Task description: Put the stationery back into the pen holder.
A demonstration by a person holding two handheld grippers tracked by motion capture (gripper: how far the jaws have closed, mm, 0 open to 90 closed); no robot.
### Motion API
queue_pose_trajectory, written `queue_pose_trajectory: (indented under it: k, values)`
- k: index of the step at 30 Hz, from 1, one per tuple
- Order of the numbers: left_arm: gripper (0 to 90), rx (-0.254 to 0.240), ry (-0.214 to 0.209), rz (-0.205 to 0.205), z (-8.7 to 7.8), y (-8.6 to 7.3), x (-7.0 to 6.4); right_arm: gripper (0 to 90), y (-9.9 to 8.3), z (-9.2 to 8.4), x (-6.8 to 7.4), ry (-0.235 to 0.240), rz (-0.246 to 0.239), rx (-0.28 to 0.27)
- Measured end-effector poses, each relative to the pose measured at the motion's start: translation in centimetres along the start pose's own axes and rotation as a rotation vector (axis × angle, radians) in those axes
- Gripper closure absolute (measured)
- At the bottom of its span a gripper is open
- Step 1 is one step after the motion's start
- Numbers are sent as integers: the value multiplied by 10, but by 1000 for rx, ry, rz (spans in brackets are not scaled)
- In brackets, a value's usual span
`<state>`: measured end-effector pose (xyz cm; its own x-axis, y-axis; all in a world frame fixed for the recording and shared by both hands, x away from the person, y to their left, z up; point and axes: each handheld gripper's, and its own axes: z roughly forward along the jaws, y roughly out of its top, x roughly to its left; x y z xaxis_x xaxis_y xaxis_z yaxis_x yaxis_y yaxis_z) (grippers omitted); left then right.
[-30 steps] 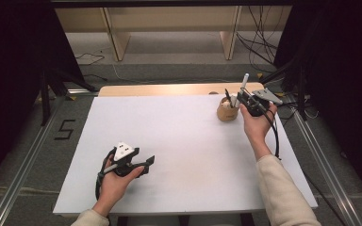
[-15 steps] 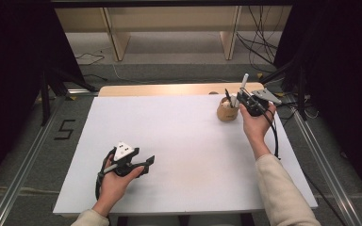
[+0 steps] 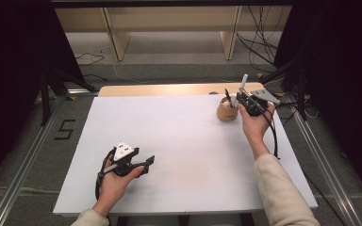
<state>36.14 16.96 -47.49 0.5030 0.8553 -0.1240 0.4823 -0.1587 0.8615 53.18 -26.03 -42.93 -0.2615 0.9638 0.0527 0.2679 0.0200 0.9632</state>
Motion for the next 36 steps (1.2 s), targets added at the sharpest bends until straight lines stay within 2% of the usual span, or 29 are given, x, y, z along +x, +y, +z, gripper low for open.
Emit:
queue_pose_trajectory:
  k: [7, 20, 36]
  values:
    - [279, -2, 0, -1, 0, 0, 0, 787, -3, 3, 0, -2, -7, 11]
    - [280, -2, 1, -1, 0, 0, 0, 786, -10, 8, 1, -16, -51, 60]
    - [280, -2, 0, -2, 0, 0, 0, 786, -16, 12, 1, -26, -80, 82]
